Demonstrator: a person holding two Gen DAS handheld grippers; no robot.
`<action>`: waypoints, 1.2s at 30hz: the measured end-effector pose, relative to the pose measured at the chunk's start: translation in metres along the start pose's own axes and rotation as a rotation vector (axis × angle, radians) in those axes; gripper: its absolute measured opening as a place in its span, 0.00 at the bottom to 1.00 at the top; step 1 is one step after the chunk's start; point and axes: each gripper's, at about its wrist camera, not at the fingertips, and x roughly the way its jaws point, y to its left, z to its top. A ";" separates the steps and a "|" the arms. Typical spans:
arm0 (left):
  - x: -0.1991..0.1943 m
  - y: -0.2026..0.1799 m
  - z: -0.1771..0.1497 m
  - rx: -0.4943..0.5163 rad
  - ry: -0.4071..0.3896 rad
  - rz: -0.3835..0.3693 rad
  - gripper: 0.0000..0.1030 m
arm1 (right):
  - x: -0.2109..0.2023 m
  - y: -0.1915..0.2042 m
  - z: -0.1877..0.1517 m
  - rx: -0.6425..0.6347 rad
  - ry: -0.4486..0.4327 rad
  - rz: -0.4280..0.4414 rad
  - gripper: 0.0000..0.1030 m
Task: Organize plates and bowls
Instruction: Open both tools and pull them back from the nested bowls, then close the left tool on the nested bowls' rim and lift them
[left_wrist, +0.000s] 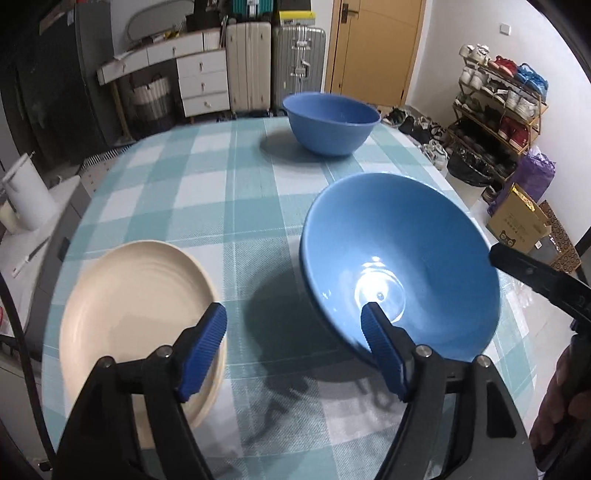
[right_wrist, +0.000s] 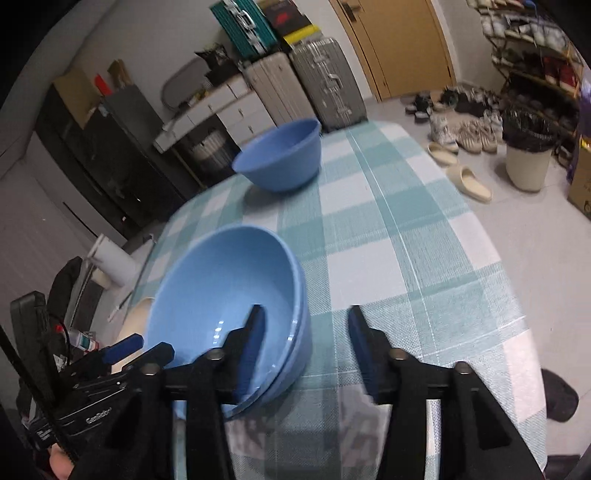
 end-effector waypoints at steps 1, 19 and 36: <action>-0.002 0.002 0.000 -0.002 -0.007 0.004 0.74 | -0.005 0.003 -0.001 -0.018 -0.017 0.003 0.54; -0.026 0.030 0.000 -0.065 -0.080 0.054 0.76 | -0.027 0.036 0.001 -0.099 -0.090 0.029 0.75; 0.000 0.043 0.107 -0.011 -0.035 -0.038 0.90 | 0.011 0.046 0.077 -0.141 -0.084 0.057 0.86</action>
